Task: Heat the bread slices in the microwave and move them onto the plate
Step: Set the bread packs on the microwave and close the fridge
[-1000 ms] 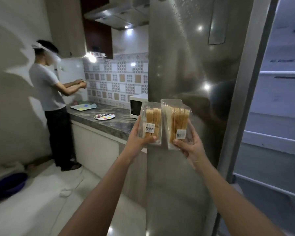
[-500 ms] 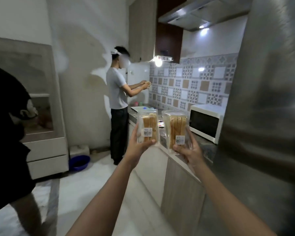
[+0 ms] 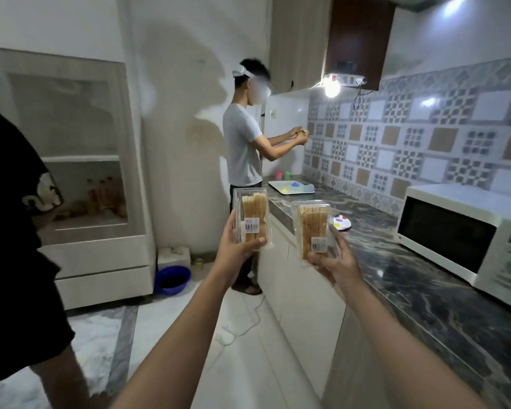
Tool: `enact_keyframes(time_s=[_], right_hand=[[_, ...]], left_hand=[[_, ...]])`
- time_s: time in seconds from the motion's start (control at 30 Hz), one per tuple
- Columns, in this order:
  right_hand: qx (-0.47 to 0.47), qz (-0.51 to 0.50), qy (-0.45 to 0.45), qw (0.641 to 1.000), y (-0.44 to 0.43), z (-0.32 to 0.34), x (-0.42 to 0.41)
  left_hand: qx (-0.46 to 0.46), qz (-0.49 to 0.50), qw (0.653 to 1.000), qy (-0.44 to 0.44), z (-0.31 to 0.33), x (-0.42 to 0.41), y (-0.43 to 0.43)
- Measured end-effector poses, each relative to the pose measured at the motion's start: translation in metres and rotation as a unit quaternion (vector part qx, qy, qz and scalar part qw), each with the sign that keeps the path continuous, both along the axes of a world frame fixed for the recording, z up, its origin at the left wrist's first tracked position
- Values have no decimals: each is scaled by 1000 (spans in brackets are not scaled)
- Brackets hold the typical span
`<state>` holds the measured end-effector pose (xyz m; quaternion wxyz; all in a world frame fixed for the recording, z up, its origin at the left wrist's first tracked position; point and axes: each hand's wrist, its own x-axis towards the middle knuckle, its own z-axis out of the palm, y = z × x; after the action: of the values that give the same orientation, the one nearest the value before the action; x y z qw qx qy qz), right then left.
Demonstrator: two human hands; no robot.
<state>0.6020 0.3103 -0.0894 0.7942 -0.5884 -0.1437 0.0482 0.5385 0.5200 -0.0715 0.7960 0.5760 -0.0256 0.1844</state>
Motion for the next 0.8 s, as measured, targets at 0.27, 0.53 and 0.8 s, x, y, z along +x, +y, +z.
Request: enact_keyframes(time_s=[0.27, 0.53, 0.8], right_hand=[[68, -29, 34, 997, 36, 3, 148], [27, -165, 29, 985, -27, -2, 252], [-7, -270, 0, 963, -148, 10, 333]], left_hand=[[33, -63, 997, 10, 15, 184, 47], [8, -167, 986, 10, 6, 336, -21], [15, -264, 964, 43, 6, 469, -149]])
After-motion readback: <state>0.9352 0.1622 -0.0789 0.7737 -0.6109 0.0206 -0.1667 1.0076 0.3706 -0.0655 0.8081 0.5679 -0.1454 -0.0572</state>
